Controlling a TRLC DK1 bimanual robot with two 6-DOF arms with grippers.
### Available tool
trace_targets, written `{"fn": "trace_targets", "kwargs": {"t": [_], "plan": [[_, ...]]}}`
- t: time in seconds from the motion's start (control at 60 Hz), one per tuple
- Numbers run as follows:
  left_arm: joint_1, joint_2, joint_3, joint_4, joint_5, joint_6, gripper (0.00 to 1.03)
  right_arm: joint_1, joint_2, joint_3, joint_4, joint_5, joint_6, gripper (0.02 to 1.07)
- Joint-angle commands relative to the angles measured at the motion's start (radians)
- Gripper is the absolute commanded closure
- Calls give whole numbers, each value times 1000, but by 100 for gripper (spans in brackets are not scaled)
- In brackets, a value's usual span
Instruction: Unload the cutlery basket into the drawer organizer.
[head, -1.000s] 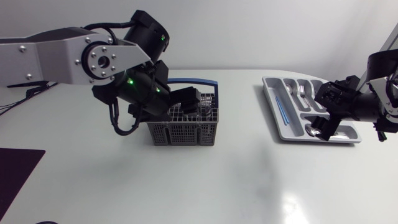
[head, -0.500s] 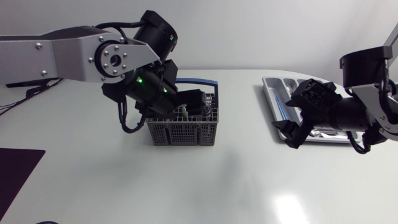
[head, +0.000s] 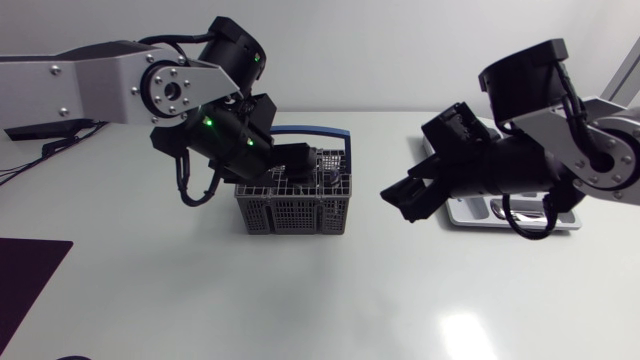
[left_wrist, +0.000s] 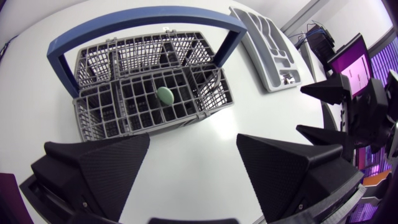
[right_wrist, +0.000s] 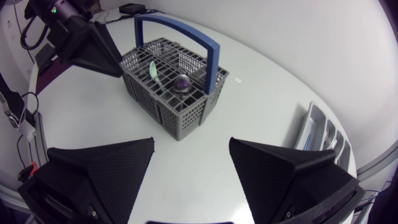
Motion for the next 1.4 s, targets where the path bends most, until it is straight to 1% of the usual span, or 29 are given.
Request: {"fn": "trace_targets", "kwargs": {"t": [0.0,0.183,0.467,0.567,0.683,0.917,1.033,1.167,1.383], "plan": [[18,-35,-44,-20,15,71,5,35,44,63,-28,-22,87,20],[41,-72,-109,-23,15,179,5,92,136,182,-69,-53,168,20],[82,-113,-178,-22,15,303,5,162,270,372,-168,-55,257,20],[89,-121,-191,-19,17,329,5,181,320,443,-223,-55,267,20],[98,-129,-216,9,17,354,5,193,369,492,-243,-71,282,20],[116,-145,-250,66,34,387,5,225,445,561,-261,-67,336,20],[122,-159,-271,95,40,407,5,248,463,576,-266,-42,345,20],[127,-165,-276,103,49,415,5,277,485,592,-260,56,386,20],[147,-165,-279,103,52,452,5,285,534,638,-286,76,415,20]]}}
